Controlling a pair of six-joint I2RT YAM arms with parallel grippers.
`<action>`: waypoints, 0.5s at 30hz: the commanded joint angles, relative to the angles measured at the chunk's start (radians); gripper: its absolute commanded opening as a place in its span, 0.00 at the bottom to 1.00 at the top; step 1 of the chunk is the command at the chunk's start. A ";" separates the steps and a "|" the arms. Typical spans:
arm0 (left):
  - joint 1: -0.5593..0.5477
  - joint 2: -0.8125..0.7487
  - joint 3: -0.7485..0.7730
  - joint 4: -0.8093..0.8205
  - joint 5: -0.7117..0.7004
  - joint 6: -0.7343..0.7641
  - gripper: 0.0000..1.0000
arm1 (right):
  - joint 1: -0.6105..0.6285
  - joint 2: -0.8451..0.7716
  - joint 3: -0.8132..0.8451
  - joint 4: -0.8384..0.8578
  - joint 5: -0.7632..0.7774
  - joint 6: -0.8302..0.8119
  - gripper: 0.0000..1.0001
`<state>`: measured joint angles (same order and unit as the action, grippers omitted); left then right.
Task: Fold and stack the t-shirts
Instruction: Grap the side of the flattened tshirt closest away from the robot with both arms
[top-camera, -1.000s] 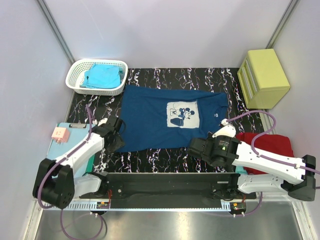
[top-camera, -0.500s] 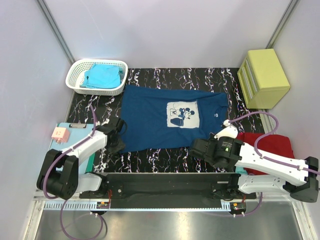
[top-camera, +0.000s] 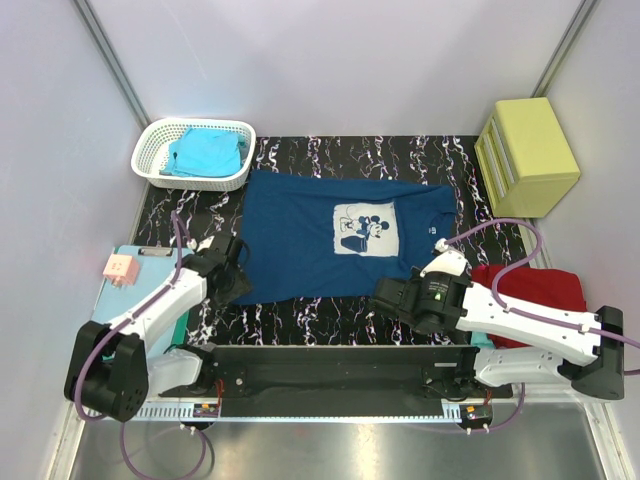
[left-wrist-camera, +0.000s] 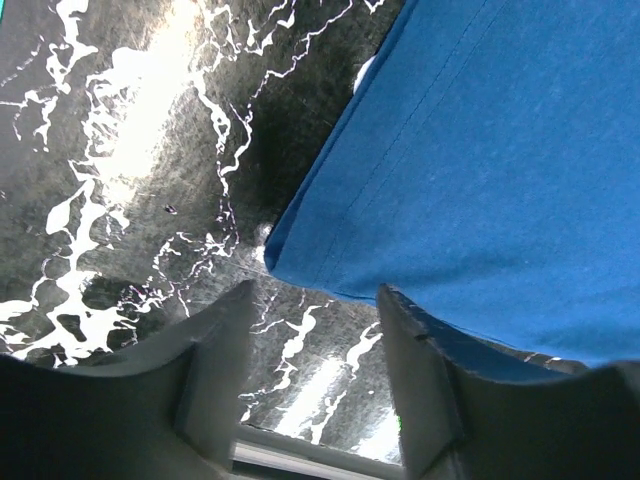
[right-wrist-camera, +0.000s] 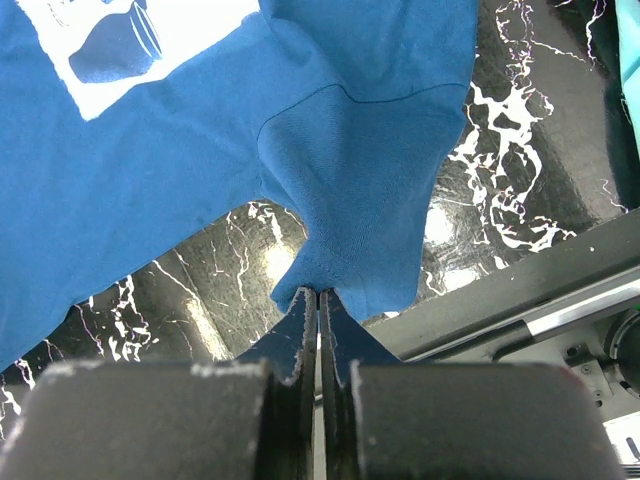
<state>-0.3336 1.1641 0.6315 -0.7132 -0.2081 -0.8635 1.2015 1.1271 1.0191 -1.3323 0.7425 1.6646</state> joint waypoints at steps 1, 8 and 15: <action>0.005 0.009 0.034 0.000 -0.024 0.003 0.46 | -0.003 0.003 0.029 -0.214 0.051 -0.003 0.00; 0.007 0.032 0.030 0.011 -0.027 -0.002 0.39 | -0.006 -0.024 0.010 -0.212 0.040 0.004 0.00; 0.010 0.059 0.023 0.021 -0.016 -0.008 0.24 | -0.006 -0.026 0.010 -0.220 0.043 0.003 0.00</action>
<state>-0.3313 1.2137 0.6331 -0.7132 -0.2138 -0.8646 1.2015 1.1118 1.0191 -1.3323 0.7422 1.6566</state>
